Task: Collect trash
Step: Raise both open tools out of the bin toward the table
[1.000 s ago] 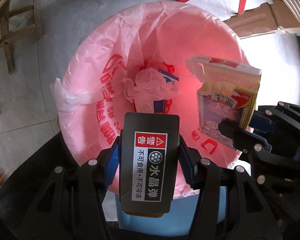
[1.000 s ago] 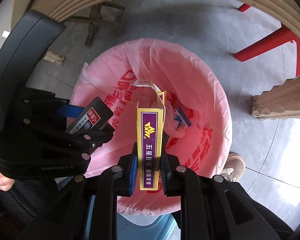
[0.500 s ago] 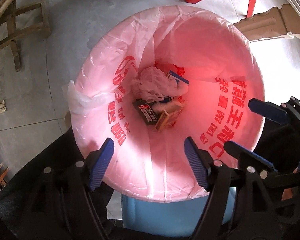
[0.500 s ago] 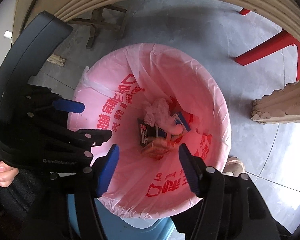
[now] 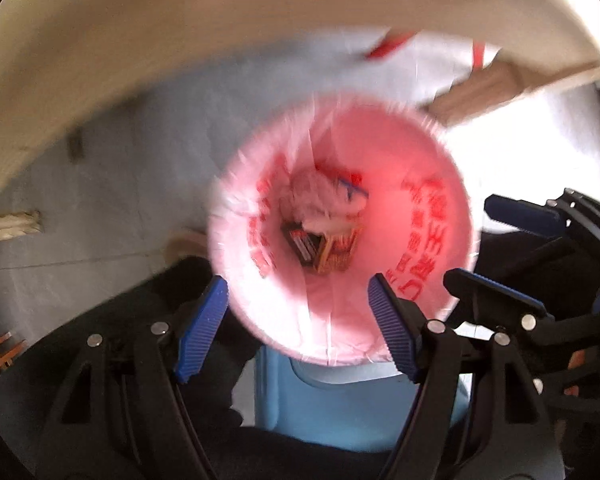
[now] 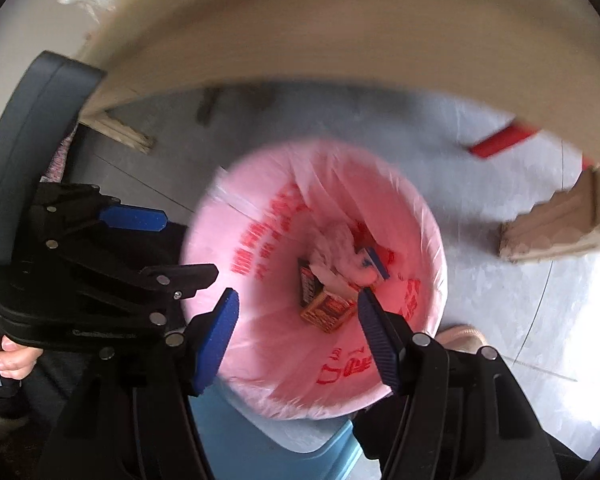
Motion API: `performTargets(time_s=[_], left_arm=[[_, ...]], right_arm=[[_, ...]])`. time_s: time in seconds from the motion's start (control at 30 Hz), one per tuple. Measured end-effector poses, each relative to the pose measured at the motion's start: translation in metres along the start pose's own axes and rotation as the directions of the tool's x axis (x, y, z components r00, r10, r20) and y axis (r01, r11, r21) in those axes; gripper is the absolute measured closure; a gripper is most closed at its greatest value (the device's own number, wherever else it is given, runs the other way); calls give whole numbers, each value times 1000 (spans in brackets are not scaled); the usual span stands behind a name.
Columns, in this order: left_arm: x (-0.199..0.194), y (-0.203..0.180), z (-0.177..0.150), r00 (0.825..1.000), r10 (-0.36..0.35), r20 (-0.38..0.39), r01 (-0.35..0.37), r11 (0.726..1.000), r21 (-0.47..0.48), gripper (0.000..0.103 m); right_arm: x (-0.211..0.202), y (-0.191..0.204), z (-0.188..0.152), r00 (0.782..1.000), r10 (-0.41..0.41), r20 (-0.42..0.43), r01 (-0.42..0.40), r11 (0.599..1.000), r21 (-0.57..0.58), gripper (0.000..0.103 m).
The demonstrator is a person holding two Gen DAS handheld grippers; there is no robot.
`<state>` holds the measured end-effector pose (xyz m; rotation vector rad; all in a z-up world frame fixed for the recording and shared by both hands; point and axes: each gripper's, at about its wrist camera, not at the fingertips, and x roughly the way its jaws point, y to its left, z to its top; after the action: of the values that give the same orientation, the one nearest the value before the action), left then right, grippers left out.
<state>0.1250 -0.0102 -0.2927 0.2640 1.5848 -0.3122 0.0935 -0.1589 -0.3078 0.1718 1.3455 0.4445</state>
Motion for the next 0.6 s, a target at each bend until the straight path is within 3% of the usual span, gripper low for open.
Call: performTargets(time_s=[0.13, 0.2, 0.33, 0.47, 0.6], left_arm=[[-91, 5, -8, 982, 2, 189, 0, 1000, -10, 32], [-128, 10, -7, 968, -12, 250, 19, 1000, -23, 32], [-189, 6, -4, 934, 25, 355, -22, 1000, -12, 32], [-222, -1, -1, 909, 43, 414, -45, 999, -4, 32], [-238, -8, 6, 896, 65, 440, -80, 997, 15, 32]], right_arm=[[-75, 21, 12, 991, 31, 134, -28, 999, -24, 42], [-109, 30, 20, 980, 33, 197, -24, 999, -48, 42], [-175, 51, 36, 948, 10, 317, 21, 995, -96, 39], [-220, 59, 52, 911, -16, 411, 73, 990, -122, 38], [-239, 56, 62, 892, -27, 451, 87, 990, -112, 38]])
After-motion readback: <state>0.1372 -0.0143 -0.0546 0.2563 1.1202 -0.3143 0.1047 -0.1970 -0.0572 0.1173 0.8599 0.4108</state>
